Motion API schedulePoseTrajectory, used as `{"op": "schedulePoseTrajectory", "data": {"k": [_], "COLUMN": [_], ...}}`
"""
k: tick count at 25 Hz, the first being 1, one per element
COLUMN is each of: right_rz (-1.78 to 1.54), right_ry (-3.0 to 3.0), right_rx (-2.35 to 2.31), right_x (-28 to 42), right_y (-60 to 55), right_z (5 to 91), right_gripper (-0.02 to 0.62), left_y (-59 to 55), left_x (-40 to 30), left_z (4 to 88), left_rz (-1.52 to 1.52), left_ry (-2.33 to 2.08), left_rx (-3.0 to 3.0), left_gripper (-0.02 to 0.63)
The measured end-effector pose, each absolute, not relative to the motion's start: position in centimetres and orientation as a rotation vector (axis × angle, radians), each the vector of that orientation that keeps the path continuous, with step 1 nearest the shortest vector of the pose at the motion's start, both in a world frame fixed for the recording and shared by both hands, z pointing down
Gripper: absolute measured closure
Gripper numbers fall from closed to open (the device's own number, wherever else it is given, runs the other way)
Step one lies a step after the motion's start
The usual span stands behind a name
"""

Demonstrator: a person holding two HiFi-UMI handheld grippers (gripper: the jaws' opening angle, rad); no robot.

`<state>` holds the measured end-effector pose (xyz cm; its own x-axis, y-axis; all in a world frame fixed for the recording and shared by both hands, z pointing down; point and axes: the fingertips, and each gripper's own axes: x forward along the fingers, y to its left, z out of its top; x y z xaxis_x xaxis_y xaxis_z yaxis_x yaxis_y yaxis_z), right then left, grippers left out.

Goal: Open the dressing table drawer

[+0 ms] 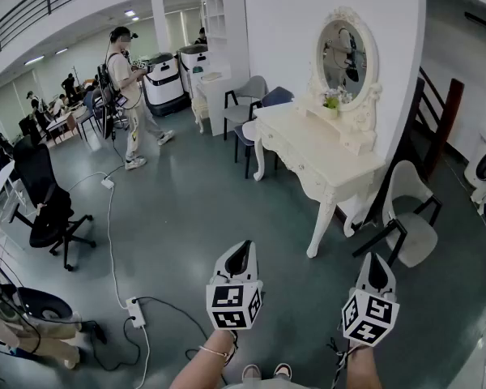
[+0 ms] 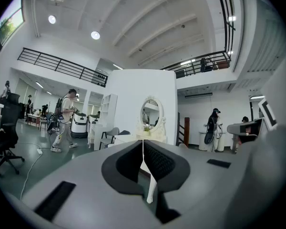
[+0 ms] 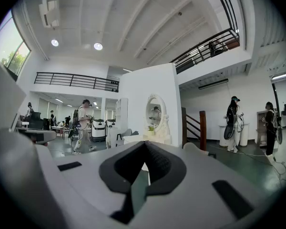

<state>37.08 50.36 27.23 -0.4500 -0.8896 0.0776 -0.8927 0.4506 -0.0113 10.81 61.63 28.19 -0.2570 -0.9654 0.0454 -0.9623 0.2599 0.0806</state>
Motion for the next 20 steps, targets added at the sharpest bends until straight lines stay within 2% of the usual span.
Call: {"op": "schedulePoseTrajectory", "data": {"k": [20], "right_rz": [0.166], "right_ry": [-2.651], "right_rx": [1.545], "right_x": [35.4], "right_y": [50.6], "right_z": [28.6], "right_gripper": [0.586], "left_y": [61.9], "left_x": [9.8], "left_z": [28.5], "left_rz": [-0.037], "left_ry": [-2.431], "left_rx": [1.843], "left_gripper": [0.584]}}
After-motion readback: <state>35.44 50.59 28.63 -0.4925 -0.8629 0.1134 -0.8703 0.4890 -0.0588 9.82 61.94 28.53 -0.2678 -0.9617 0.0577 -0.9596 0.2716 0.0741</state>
